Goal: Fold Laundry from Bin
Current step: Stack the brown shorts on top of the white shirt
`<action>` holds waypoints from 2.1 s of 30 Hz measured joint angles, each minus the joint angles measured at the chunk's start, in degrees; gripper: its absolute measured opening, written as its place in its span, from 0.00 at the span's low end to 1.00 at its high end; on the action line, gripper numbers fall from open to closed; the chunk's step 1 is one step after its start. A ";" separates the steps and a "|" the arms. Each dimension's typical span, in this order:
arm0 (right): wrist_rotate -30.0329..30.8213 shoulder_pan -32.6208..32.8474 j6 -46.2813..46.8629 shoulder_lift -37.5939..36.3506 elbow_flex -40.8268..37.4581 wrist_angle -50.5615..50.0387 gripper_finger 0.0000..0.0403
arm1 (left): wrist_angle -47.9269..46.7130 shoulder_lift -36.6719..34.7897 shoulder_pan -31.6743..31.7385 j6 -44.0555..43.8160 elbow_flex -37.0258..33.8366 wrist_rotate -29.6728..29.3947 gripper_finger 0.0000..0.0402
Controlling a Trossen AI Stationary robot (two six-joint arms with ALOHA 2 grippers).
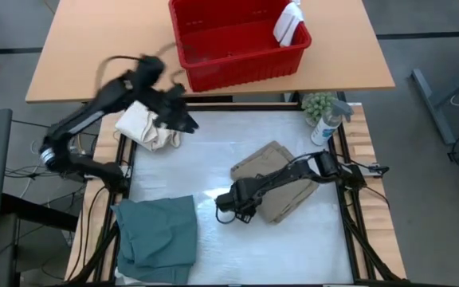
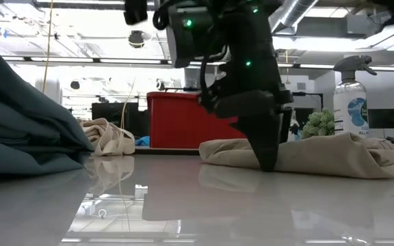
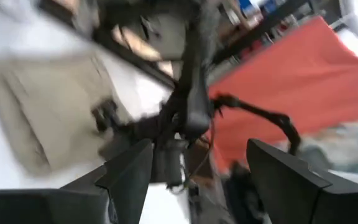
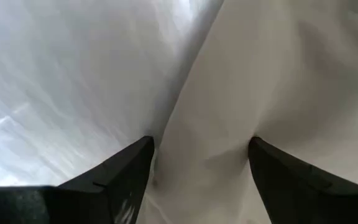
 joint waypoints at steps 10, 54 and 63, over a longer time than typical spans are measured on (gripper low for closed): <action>-7.82 -5.10 5.02 0.90 -0.11 -1.44 0.54 | -0.62 -16.02 0.07 -6.91 8.06 -11.92 0.63; -8.61 -6.65 -2.34 1.09 35.35 25.48 0.08 | -6.42 -32.24 0.05 -17.42 33.85 -25.91 0.63; -10.21 -9.74 -9.44 1.09 35.04 35.34 0.08 | -6.48 -32.20 0.05 -17.49 33.76 -27.43 0.63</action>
